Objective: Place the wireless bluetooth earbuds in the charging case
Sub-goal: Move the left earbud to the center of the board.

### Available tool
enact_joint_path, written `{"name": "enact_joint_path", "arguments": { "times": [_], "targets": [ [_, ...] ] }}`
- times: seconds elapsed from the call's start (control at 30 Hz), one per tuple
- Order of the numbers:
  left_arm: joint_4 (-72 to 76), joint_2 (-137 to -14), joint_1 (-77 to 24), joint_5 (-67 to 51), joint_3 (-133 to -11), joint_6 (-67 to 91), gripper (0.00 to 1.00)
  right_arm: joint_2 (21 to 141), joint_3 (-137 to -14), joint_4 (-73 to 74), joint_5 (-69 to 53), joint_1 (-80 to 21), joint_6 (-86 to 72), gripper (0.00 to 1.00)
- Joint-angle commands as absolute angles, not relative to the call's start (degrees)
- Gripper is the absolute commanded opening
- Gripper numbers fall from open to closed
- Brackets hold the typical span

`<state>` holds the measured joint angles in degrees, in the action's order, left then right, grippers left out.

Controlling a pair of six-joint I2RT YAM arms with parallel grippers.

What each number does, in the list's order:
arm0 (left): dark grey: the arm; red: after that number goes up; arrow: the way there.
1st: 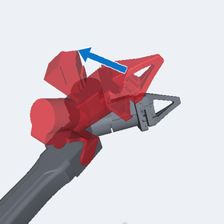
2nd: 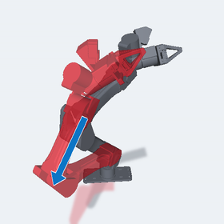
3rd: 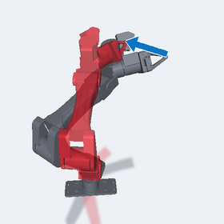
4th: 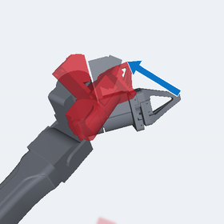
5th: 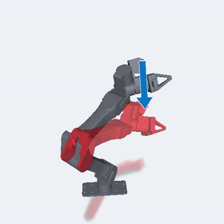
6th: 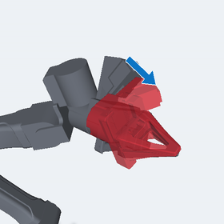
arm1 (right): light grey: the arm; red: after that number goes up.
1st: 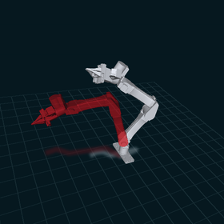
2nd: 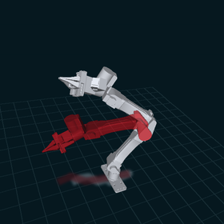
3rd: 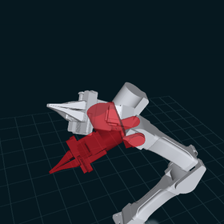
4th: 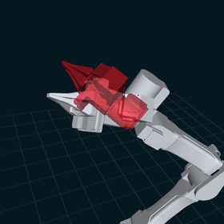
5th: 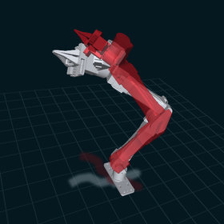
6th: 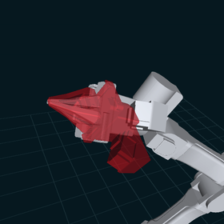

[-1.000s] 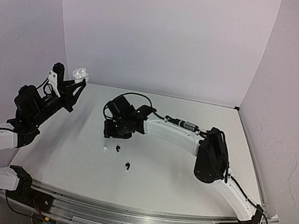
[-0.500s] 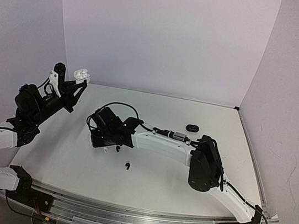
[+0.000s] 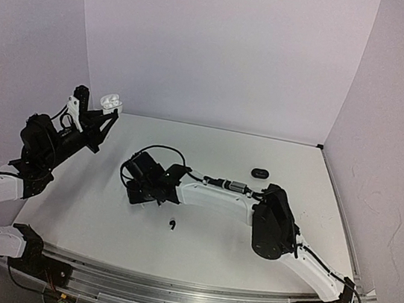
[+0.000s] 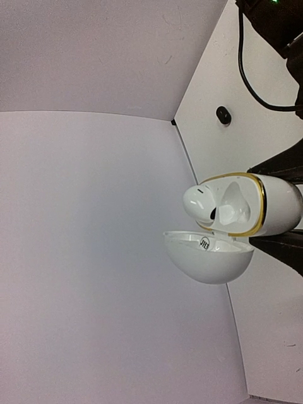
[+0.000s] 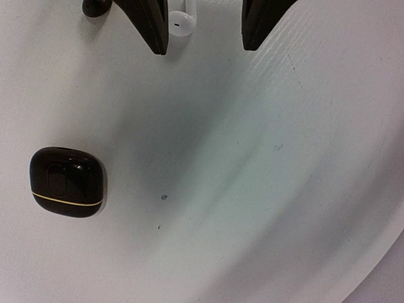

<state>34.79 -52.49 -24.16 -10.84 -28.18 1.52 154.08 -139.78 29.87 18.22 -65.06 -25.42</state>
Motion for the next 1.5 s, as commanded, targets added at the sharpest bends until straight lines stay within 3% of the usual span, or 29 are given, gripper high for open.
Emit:
{"name": "enact_joint_path", "arguments": {
  "times": [0.0,0.47,0.7,0.93,1.47],
  "targets": [
    [35.58,-51.59,-23.84,-11.67,-31.11,1.52,0.00,154.95,-138.13,29.63,18.98,-65.65,-24.71,0.37],
    [35.83,-51.78,-23.82,-11.97,-31.03,1.58,0.00,154.96,-136.59,30.89,18.98,-65.99,-24.03,0.29],
    [35.74,-51.78,-23.82,-12.08,-30.85,1.49,0.00,154.60,-135.96,32.52,21.23,-66.53,-22.14,0.33],
    [35.93,-51.89,-23.86,-12.39,-30.94,1.47,0.00,155.25,-136.83,32.62,21.55,-66.53,-21.19,0.26],
    [35.83,-51.81,-23.84,-12.86,-31.02,1.37,0.00,156.47,-136.81,32.67,21.31,-66.57,-15.53,0.25]
  ]
}}
